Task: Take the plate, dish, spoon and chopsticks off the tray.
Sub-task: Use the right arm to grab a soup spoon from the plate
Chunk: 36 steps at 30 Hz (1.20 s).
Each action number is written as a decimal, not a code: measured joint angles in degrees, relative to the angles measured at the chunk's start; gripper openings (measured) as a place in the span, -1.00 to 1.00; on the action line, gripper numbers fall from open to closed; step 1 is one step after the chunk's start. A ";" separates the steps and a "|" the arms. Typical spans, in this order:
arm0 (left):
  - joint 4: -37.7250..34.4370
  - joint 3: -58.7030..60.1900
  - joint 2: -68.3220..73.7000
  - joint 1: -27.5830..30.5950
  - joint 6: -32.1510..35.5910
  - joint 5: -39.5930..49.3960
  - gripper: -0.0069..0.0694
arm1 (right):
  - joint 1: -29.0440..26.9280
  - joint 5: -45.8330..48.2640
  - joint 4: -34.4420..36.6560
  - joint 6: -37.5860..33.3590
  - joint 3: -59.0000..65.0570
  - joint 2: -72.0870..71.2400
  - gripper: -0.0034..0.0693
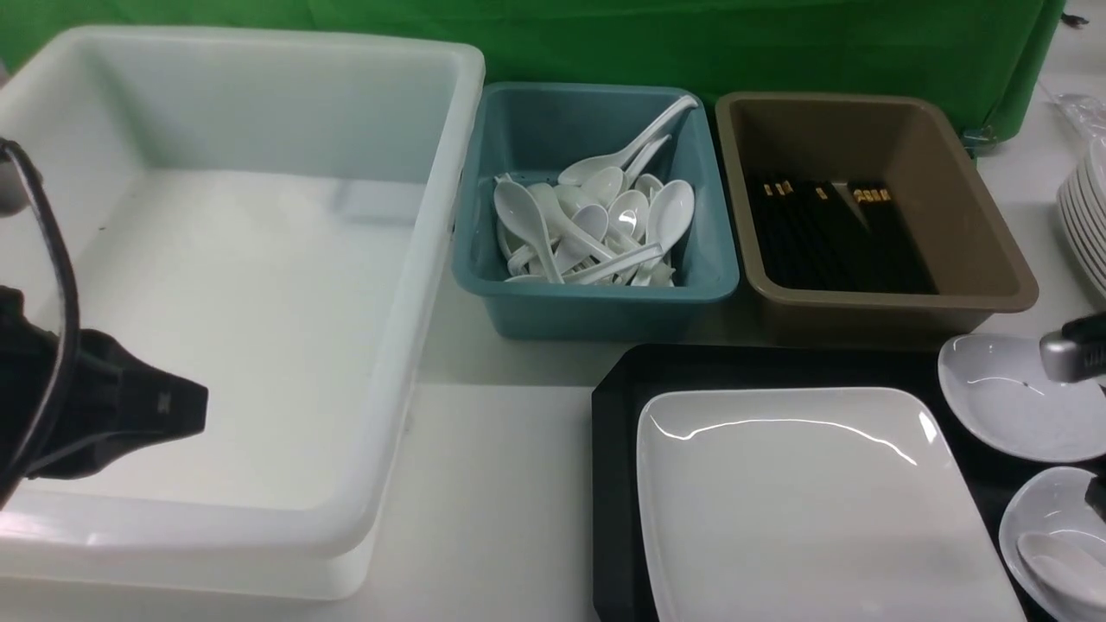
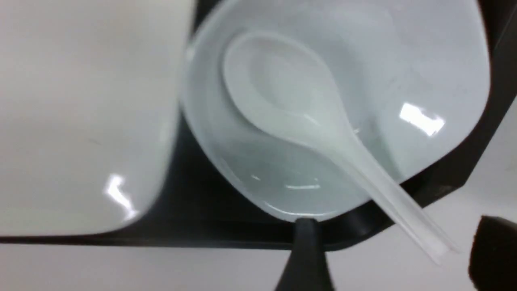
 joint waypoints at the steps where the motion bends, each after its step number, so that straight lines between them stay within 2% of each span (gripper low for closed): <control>1: -0.16 0.00 0.00 0.00 0.15 0.00 -0.82 | 0.00 -0.24 -0.64 0.38 0.15 0.83 0.58; 18: -0.30 0.00 0.00 0.00 0.51 0.00 -0.80 | 0.00 -2.82 -2.46 0.78 0.15 12.11 0.57; 20: -0.30 0.00 0.00 0.00 0.51 0.00 -0.80 | 0.00 -3.40 -2.46 0.78 0.15 12.42 0.49; 25: -0.30 0.00 0.00 0.00 0.51 0.00 -0.80 | 0.00 -3.85 -2.46 0.78 0.15 14.10 0.09; 31: -0.30 0.00 0.00 0.00 0.51 0.00 -0.80 | 0.00 -3.85 -2.46 0.78 0.15 14.29 -0.12; 32: -0.30 0.00 0.00 0.00 0.51 0.00 -0.80 | 0.00 -4.14 -2.46 0.78 0.15 14.29 -0.29; 33: -0.30 0.00 0.00 0.00 0.51 0.00 -0.80 | 0.00 -4.18 -2.46 0.78 0.15 14.29 -0.31; 36: -0.30 0.00 0.00 0.00 0.51 0.00 -0.80 | 0.00 -5.10 -2.64 0.78 0.15 14.29 -0.70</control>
